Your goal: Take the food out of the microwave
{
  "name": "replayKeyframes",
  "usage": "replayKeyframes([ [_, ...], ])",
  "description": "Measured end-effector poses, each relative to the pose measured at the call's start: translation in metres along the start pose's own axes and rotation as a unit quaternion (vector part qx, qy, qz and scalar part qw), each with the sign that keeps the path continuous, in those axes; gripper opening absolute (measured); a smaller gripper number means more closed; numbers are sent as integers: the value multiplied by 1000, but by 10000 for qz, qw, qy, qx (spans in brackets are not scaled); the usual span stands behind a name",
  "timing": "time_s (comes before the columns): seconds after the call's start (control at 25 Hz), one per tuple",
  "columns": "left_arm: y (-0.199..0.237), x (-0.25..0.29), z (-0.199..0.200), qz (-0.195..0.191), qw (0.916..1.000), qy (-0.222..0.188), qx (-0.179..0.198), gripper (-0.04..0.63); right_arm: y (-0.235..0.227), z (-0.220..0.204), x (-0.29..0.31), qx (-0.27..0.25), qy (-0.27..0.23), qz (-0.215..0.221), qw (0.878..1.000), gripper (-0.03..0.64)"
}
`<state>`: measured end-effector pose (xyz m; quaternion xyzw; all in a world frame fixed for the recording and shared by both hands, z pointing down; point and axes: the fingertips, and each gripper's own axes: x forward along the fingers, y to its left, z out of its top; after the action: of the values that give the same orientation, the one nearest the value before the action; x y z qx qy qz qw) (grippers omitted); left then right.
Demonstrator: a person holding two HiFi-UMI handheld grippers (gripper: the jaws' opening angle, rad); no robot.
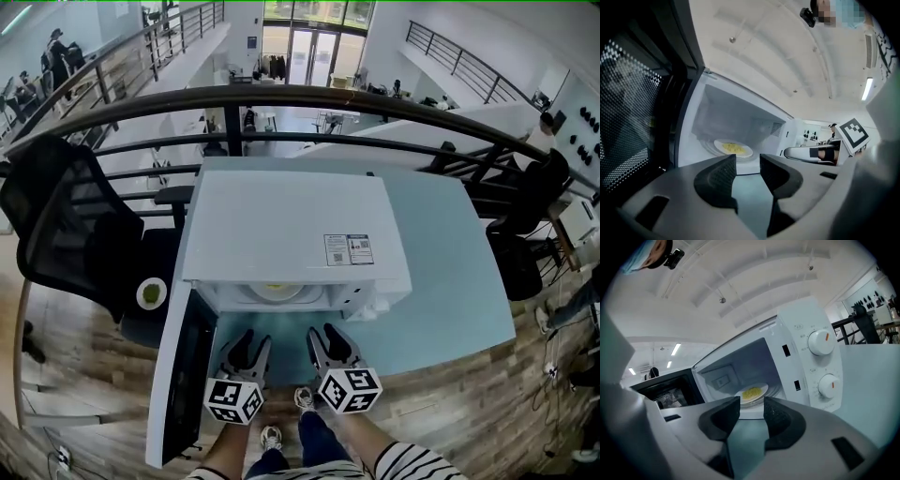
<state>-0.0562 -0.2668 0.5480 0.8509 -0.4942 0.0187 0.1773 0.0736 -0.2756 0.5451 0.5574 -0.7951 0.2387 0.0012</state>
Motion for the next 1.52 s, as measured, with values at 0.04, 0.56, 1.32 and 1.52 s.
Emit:
replayKeyframes([
  [0.04,4,6,0,34,10000,4,-11,137,-1,0,6,15,4,1,10000,166],
  [0.56,35,45,-9,237,9995,117,-182,137,-9,-7,74,296,116,-91,9995,166],
  [1.32,56,21,-27,505,9979,241,-312,137,-20,-8,123,1028,313,-692,9918,166],
  [1.52,50,16,-30,462,9980,256,-348,137,-23,-6,129,867,399,-928,9911,166],
])
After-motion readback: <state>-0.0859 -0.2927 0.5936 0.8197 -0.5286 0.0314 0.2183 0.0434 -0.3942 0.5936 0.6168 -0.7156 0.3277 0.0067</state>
